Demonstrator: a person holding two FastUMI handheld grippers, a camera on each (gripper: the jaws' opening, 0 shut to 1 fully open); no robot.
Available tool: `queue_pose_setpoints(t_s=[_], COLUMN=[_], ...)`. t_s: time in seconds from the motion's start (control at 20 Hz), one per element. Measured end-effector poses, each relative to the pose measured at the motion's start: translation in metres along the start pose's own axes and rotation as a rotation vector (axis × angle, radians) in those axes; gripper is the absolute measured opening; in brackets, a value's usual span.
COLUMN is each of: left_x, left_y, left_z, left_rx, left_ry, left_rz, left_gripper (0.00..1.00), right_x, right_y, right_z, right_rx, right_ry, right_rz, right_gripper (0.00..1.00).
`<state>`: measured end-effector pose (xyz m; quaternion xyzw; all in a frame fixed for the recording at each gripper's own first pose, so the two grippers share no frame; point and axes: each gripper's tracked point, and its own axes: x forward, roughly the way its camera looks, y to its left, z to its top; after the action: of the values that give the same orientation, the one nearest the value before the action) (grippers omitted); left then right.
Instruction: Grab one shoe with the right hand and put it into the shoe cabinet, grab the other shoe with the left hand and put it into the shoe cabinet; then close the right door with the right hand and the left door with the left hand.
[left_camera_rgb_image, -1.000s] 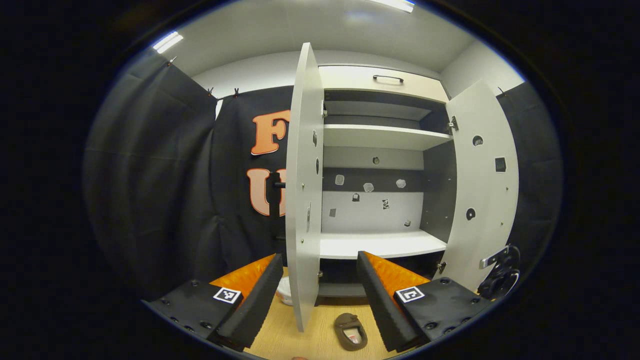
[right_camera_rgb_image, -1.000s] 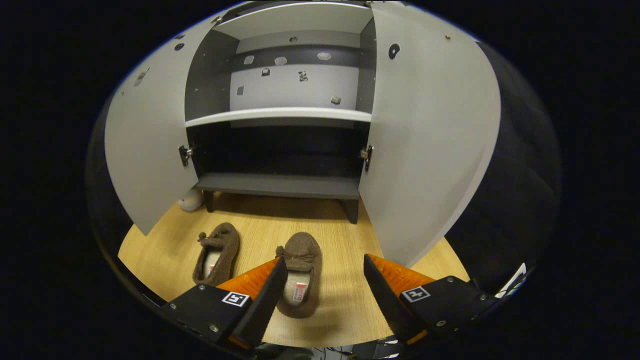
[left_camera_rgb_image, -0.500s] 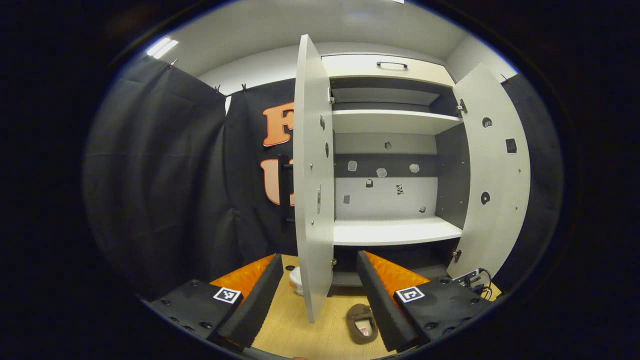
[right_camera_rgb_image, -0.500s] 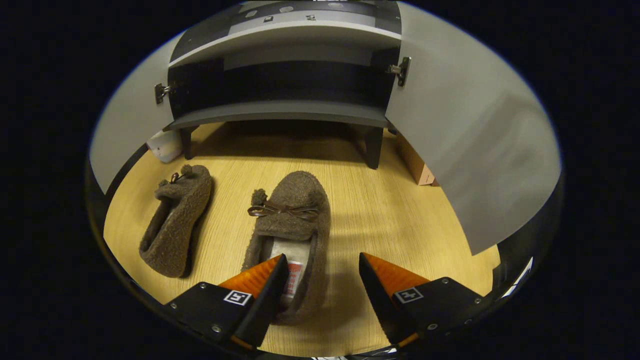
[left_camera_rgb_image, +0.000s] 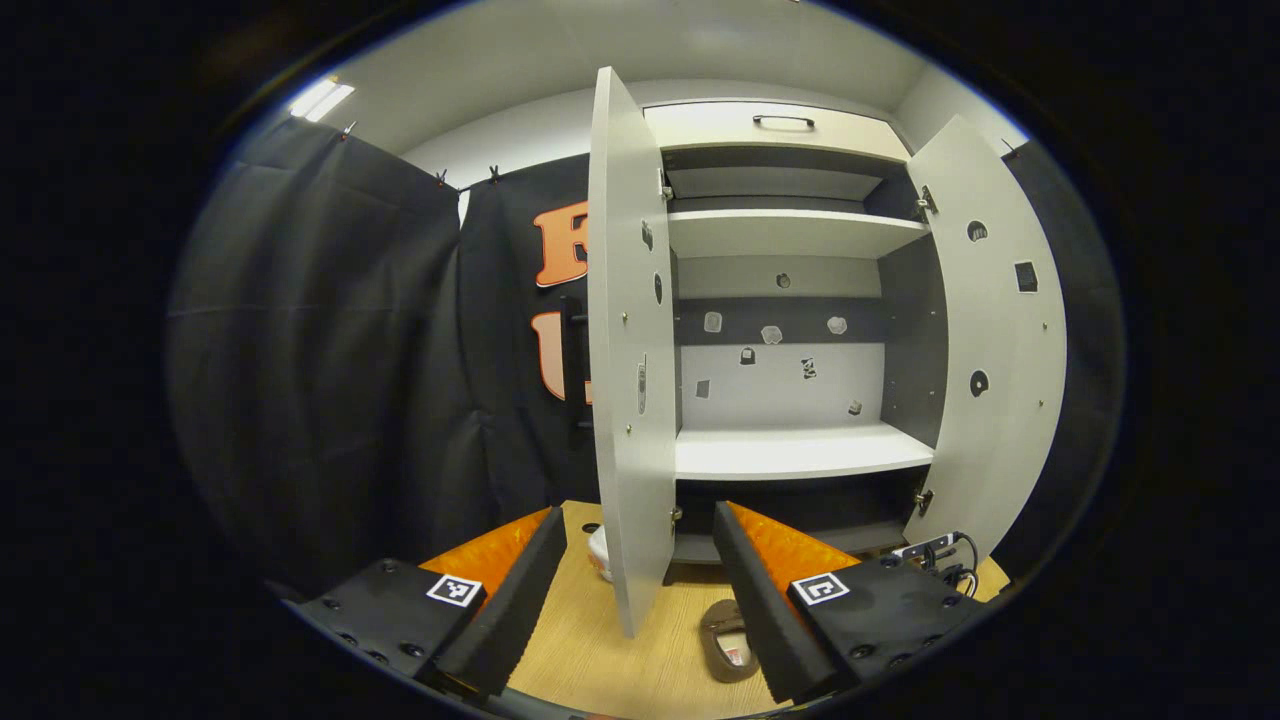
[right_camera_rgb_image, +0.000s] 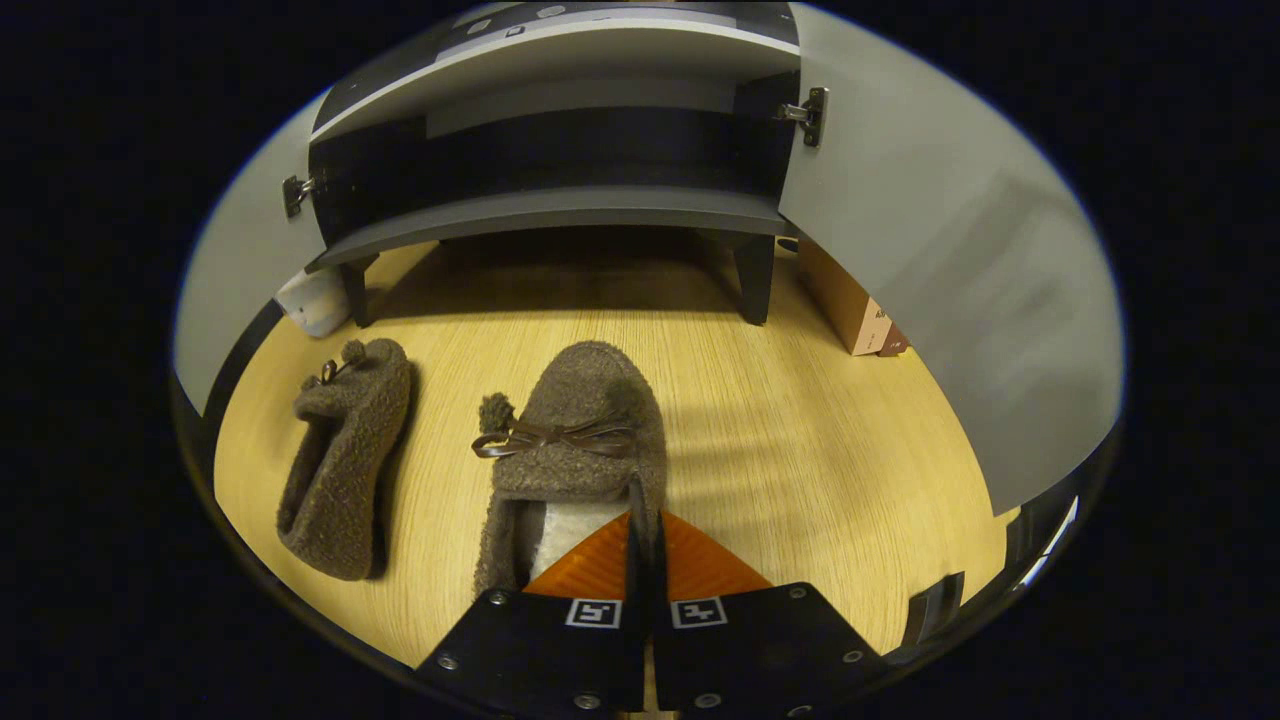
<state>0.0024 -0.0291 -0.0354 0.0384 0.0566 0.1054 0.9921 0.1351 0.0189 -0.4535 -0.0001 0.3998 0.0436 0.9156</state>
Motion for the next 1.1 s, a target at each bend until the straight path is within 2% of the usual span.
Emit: queue_pose_setpoints(t_s=[0.1,0.15,0.3,0.45,0.5,0.7,0.8,0.9,1.1], left_x=[0.001,0.002,0.005,0.018,0.023,0.041,0.045,0.048,0.053], left_y=[0.0,-0.003,-0.01,-0.02,-0.022,-0.029,-0.027,-0.029,-0.034], left_z=[0.0,-0.001,-0.001,-0.004,-0.005,-0.008,-0.009,-0.015,-0.023], left_rx=[0.006,0.003,-0.011,-0.01,-0.014,-0.005,0.004,-0.006,-0.017], left_ry=[-0.006,-0.005,-0.016,-0.019,-0.024,-0.033,-0.04,-0.035,-0.029], left_rz=[0.005,0.002,-0.027,-0.074,-0.089,-0.175,-0.2,-0.234,-0.282], left_gripper=[0.96,0.94,0.97,0.94,0.96,0.96,0.94,0.96,0.97], right_x=[-0.018,-0.028,-0.068,-0.118,-0.137,-0.194,-0.213,-0.227,-0.234], right_y=[0.004,0.007,0.017,0.028,0.031,0.04,0.049,0.059,0.072], right_z=[0.01,0.014,0.044,0.072,0.085,0.132,0.159,0.19,0.26], right_rx=[-0.001,-0.004,0.021,0.048,0.045,0.063,0.076,0.082,0.079], right_ry=[-0.027,-0.04,-0.097,-0.141,-0.168,-0.252,-0.294,-0.337,-0.42], right_rz=[0.014,0.022,0.07,0.108,0.119,0.127,0.133,0.15,0.137], right_gripper=[0.02,0.02,0.02,0.02,0.02,0.02,0.02,0.02,0.02])
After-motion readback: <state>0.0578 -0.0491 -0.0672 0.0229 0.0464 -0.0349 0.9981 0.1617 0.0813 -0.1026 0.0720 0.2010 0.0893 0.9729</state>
